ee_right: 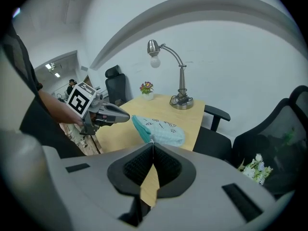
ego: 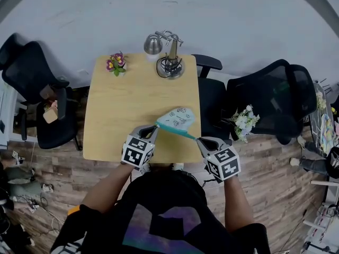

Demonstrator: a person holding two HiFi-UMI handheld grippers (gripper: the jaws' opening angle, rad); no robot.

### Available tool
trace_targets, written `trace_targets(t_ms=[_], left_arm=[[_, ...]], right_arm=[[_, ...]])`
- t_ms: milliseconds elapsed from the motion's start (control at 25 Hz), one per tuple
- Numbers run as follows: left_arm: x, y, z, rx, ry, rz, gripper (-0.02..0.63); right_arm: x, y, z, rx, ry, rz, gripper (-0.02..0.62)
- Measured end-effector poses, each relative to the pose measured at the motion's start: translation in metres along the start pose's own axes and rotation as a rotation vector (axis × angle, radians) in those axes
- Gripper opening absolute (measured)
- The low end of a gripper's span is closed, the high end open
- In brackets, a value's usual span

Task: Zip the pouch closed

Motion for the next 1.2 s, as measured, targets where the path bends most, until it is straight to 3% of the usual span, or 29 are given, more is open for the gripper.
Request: trace_targets(t_ms=[600, 960, 1200], left_arm=[[0.025, 0.032, 0.067, 0.11, -0.184, -0.047, 0.012], [0.023, 0.032, 0.067, 0.122, -0.203, -0.099, 0.014], [0.015, 0.041, 0.085, 0.16, -0.199, -0.056, 0.015]], right_arm=[[-0.046, 0.005, 0.06, -0.012, -0.075, 0.026, 0.02], [-0.048, -0.007, 0.049, 0.005, -0.152, -0.043, 0.023], [-0.059, 0.006, 0.057, 0.068, -0.169, -0.035, 0.046]])
Point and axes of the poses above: the fingertips, and each gripper's own axes: z backward along the fingers, x to its right, y out of its top, the point moved 8 cm from there along z, backward along the fingers, and after that the axes turned 14 degrees about y, right-handed, at the moved point
